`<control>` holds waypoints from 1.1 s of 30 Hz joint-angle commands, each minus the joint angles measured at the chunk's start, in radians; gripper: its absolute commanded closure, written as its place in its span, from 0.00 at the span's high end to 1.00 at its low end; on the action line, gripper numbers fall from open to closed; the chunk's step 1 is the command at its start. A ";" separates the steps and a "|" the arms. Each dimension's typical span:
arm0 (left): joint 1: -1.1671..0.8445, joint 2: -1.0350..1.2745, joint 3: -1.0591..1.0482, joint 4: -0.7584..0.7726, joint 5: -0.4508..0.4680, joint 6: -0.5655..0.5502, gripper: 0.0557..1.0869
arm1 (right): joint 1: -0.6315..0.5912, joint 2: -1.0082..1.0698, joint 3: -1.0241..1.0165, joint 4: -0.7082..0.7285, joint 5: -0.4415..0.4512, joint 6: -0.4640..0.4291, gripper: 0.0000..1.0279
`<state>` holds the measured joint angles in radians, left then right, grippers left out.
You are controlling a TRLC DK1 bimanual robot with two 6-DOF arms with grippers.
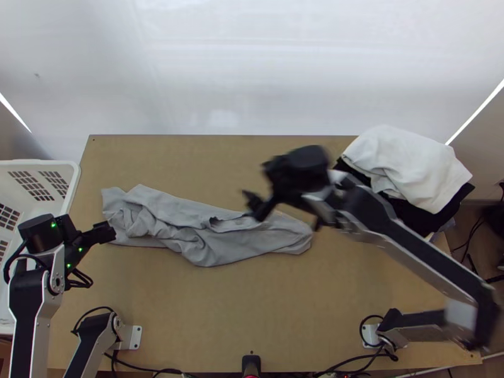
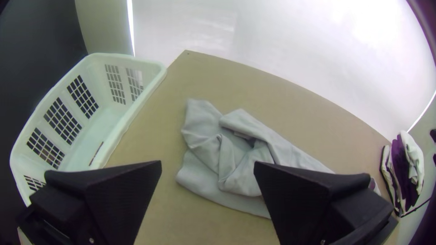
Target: Fold the t-shirt
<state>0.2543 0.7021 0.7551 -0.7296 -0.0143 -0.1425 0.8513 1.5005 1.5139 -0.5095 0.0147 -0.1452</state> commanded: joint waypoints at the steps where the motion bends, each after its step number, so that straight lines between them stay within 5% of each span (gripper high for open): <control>1: 0.010 -0.019 0.000 0.018 0.000 -0.008 0.96 | 0.166 0.290 0.201 0.092 0.039 -0.125 0.95; 10: 0.051 -0.067 -0.003 -0.019 0.000 -0.011 0.96 | 0.230 0.511 0.256 0.243 0.050 -0.221 0.87; 21: 0.059 -0.133 -0.043 -0.028 -0.001 -0.006 0.96 | 0.276 0.754 0.433 0.261 0.050 -0.154 0.87; 24: 0.062 -0.133 -0.046 -0.027 -0.001 -0.006 0.96 | 0.282 0.787 0.451 0.266 0.050 -0.134 0.75; 33: 0.079 -0.127 -0.046 -0.016 -0.001 0.004 0.96 | 0.278 0.843 0.470 0.272 0.050 -0.114 0.73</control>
<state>0.3233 0.5732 0.7124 -0.7528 -0.0147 -0.1440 1.1255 2.2902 1.9591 -0.2409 0.0639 -0.2764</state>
